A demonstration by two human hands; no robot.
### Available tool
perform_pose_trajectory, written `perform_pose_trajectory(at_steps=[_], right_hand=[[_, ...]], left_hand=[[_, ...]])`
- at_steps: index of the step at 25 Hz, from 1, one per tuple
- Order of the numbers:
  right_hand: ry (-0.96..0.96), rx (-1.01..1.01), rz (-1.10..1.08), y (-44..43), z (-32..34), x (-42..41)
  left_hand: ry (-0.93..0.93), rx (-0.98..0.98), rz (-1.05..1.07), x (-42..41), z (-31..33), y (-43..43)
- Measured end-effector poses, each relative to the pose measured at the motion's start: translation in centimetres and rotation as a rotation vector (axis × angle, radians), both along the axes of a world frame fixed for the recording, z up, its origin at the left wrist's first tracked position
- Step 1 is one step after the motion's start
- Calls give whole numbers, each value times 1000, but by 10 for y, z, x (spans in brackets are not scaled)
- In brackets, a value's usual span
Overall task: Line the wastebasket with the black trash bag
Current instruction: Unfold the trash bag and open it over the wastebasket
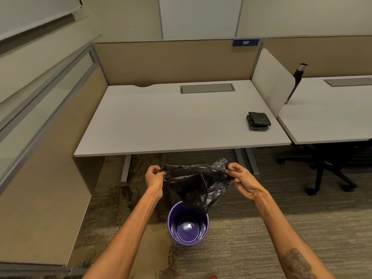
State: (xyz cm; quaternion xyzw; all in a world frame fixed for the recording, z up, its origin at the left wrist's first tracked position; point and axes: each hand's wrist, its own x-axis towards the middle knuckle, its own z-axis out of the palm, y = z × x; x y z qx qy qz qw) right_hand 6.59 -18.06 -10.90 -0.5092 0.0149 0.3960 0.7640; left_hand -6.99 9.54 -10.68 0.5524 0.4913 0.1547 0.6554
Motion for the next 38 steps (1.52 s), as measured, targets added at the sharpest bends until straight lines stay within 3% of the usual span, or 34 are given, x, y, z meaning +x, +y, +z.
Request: perform_pose_trajectory(at_steps=[2, 5, 7, 10, 12, 14, 18, 19, 23, 27, 34, 38], right_hand=[[-272, -390, -3, 6, -2, 3], [-716, -969, 175, 10, -5, 11], [-820, -1101, 190, 10, -8, 15], [-772, -996, 30, 15, -7, 11], [-669, -884, 30, 17, -7, 6], [-633, -892, 159, 16, -7, 4], [-824, -1138, 746, 6, -10, 4], [-840, -1163, 750, 1, -11, 5], [-786, -1068, 500, -12, -14, 7], [-788, -1260, 429, -18, -27, 5], [-593, -1186, 168, -4, -48, -3], [-552, -1168, 261, -2, -78, -9]], left_hand=[[46, 368, -278, -4, -4, 4], [188, 789, -673, -13, -7, 12], [269, 931, -796, -18, -8, 14], [296, 1041, -881, -21, -11, 11], [282, 998, -866, -20, -11, 9], [315, 928, -862, -21, -10, 10], [522, 924, -969, -29, -12, 22], [568, 912, -990, -31, -14, 25], [625, 921, -1004, -35, -21, 33], [534, 1001, -914, -42, -30, 42], [551, 798, -1287, -42, -59, 34], [544, 825, -1316, -50, -81, 33]])
